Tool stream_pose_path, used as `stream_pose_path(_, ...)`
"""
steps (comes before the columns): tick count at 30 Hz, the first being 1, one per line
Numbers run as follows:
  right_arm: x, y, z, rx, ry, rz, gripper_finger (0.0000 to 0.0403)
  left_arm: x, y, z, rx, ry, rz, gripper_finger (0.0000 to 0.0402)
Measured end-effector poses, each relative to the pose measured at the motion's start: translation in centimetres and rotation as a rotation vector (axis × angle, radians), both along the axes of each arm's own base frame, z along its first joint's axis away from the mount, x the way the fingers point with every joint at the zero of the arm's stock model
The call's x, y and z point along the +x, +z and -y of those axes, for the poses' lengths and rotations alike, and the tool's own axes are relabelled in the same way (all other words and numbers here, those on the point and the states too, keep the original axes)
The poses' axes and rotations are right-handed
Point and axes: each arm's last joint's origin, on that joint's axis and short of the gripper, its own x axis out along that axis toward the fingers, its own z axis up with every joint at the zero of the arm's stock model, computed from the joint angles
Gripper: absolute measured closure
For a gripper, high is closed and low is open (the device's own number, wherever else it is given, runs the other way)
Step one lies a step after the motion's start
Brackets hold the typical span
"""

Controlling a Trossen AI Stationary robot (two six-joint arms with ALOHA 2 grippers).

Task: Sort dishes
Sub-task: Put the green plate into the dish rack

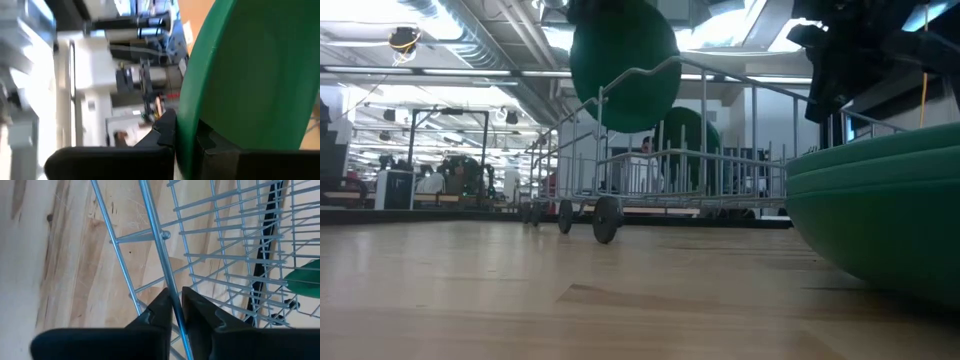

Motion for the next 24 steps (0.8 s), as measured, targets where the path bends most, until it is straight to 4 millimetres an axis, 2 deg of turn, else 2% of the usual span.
stream_pose_path(6, 0.0, 0.0, 0.0, -0.012, 0.025, -0.017, 0.0376, 1.3, -1.6, -1.8, 0.059, -0.029, -0.181, 0.0400)
stream_pose_path(10, 0.0, 0.0, 0.0, -0.011, 0.023, -0.015, 0.0373, 2.4, -2.8, -2.9, 0.104, -0.036, -0.275, 0.0400)
stream_pose_path(16, 0.0, 0.0, 0.0, -0.005, 0.012, -0.009, 0.0367, 3.8, -2.9, -4.1, 0.199, -0.057, -0.258, 0.0400)
stream_pose_path(24, 0.0, 0.0, 0.0, -0.007, 0.016, -0.010, 0.0369, 3.7, -3.5, -5.5, 0.182, -0.069, -0.277, 0.0400)
